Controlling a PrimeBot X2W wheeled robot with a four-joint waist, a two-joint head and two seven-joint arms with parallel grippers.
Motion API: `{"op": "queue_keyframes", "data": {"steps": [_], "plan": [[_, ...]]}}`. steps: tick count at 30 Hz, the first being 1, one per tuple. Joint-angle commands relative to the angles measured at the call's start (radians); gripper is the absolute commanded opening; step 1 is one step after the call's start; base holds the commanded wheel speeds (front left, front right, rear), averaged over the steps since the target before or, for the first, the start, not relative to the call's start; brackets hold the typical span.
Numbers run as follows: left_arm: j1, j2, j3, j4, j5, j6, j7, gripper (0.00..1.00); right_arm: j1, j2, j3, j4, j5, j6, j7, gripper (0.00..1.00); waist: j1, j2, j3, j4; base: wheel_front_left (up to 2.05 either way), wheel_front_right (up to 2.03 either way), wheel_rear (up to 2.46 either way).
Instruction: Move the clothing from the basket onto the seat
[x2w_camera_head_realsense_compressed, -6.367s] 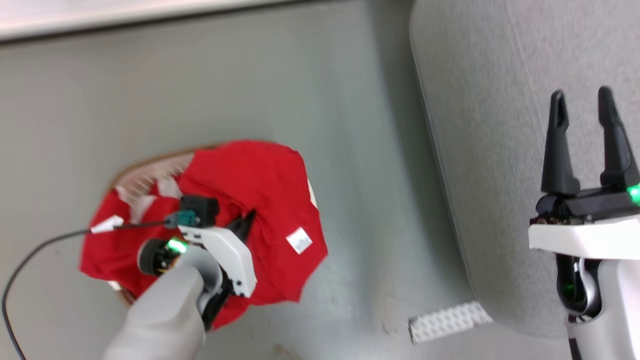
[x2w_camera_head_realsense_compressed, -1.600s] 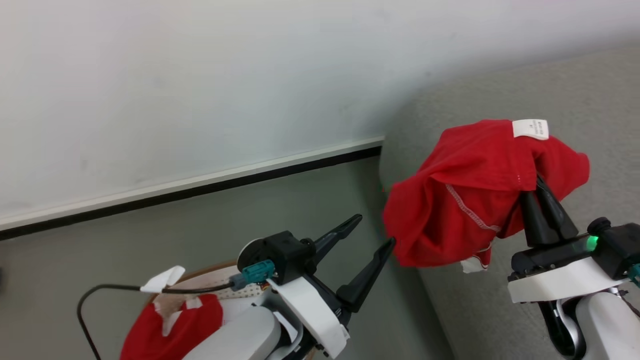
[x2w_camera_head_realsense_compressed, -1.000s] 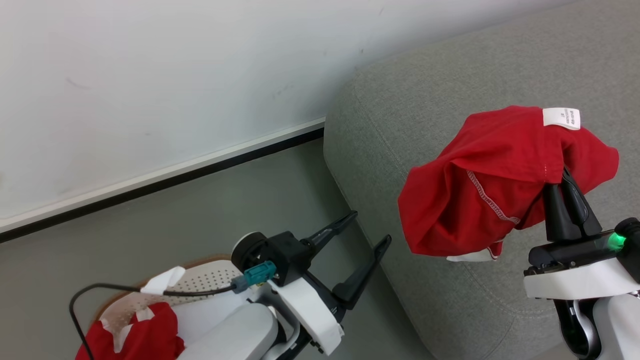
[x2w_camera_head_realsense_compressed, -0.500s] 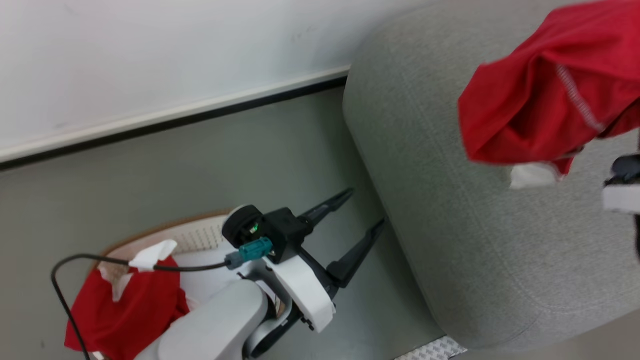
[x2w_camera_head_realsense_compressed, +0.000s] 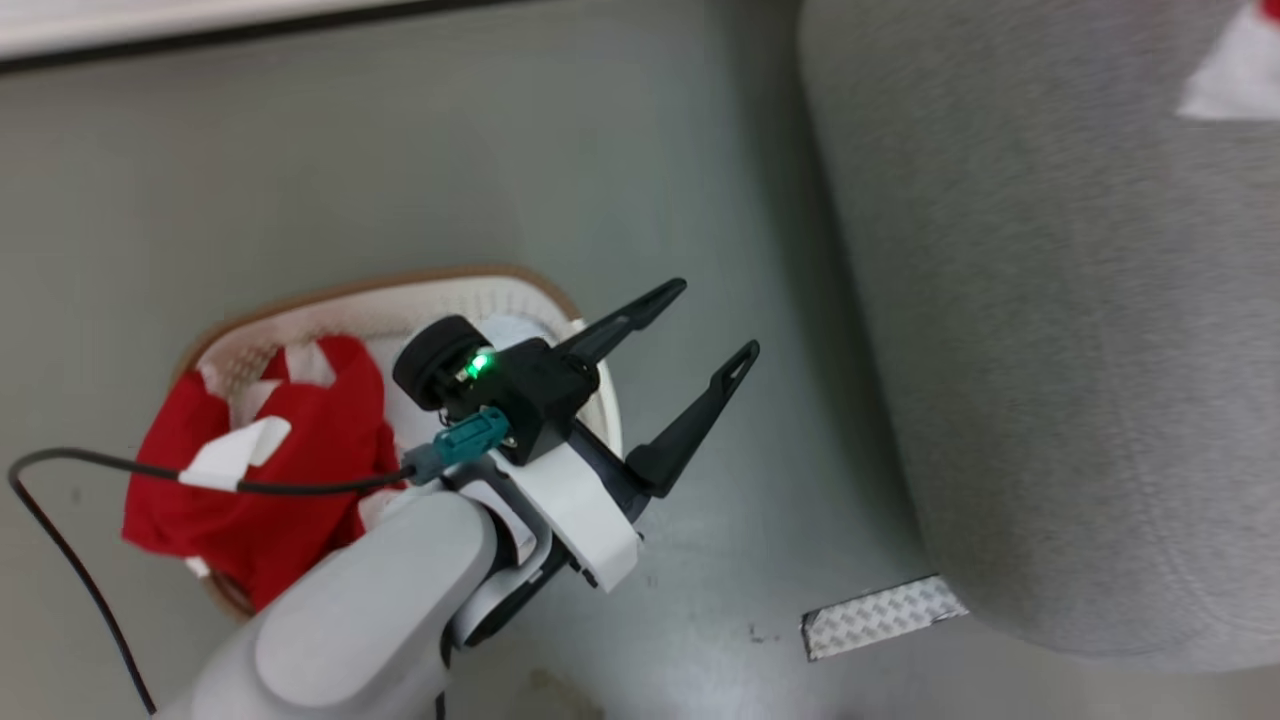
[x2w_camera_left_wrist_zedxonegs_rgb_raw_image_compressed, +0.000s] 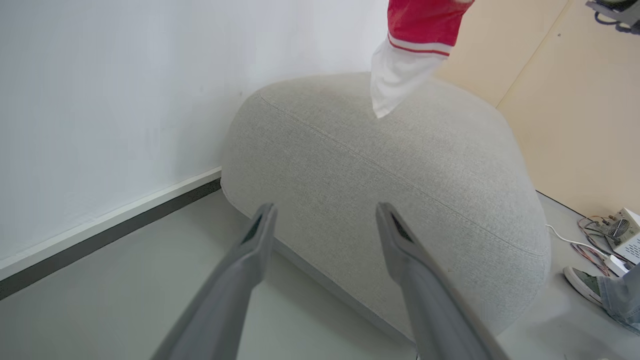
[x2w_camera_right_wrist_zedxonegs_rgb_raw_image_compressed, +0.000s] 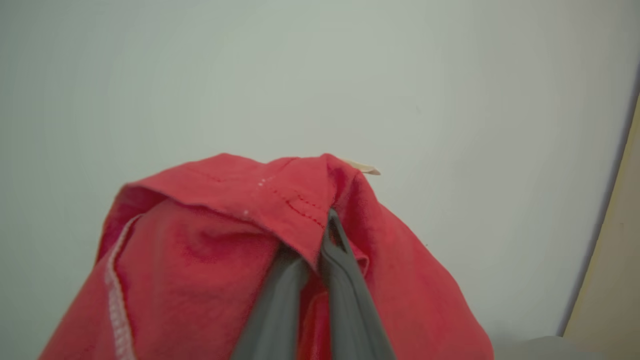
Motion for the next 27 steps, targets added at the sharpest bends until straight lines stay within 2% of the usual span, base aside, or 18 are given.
{"op": "queue_keyframes", "data": {"steps": [1, 4, 8, 12, 17, 24, 25, 26, 27], "plan": [[-0.016, 0.012, 0.004, -0.008, 0.012, 0.003, 0.001, 1.0, -0.017, -0.016, -0.02, 0.029, -0.014, -0.002, 0.001, 0.0, -0.0002, 0.0, 0.059, 0.049, 0.0, 0.0, 0.0], [-0.023, 0.013, 0.007, -0.017, 0.013, 0.005, -0.003, 1.0, -0.034, -0.062, -0.043, 0.102, -0.02, -0.002, 0.0, 0.0, -0.0002, 0.0, 0.077, 0.07, 0.0, 0.0, 0.0], [-0.021, 0.017, 0.01, -0.018, 0.011, 0.008, -0.01, 1.0, -0.025, -0.092, -0.016, 0.234, -0.013, -0.002, 0.001, 0.0, -0.0002, 0.0, 0.087, 0.083, 0.0, 0.0, 0.0], [-0.019, 0.015, 0.009, -0.015, 0.005, 0.009, -0.015, 1.0, -0.038, -0.105, -0.003, 0.439, -0.003, -0.002, 0.022, 0.0, -0.0002, 0.0, 0.089, 0.091, 0.0, 0.0, 0.0], [-0.012, 0.018, 0.018, -0.01, -0.007, 0.019, -0.02, 1.0, -0.063, -0.119, 0.08, 0.637, -0.026, -0.002, 0.104, 0.0, -0.0002, 0.0, 0.087, 0.1, 0.0, 0.0, 0.0], [0.007, 0.021, 0.023, 0.005, -0.024, 0.025, -0.037, 1.0, -0.079, -0.123, 0.183, 0.749, 0.04, -0.002, 0.217, 0.0, -0.0002, 0.0, 0.06, 0.097, 0.0, 0.0, 0.0], [0.01, 0.018, 0.023, 0.008, -0.026, 0.025, -0.04, 1.0, -0.081, -0.124, 0.198, 0.759, 0.052, -0.002, 0.231, 0.2, -0.0002, 0.0, 0.052, 0.096, 0.0, 0.0, 0.0], [0.014, 0.016, 0.022, 0.012, -0.029, 0.026, -0.044, 1.0, -0.081, -0.124, 0.214, 0.764, 0.062, -0.002, 0.241, 0.88, -0.0002, 0.0, 0.042, 0.095, 0.0, 0.0, 0.0], [0.018, 0.014, 0.023, 0.015, -0.032, 0.027, -0.05, 1.0, -0.083, -0.123, 0.229, 0.767, 0.073, -0.002, 0.251, 1.0, -0.0002, 0.0, 0.03, 0.093, 0.0, 0.0, 0.0]]}}
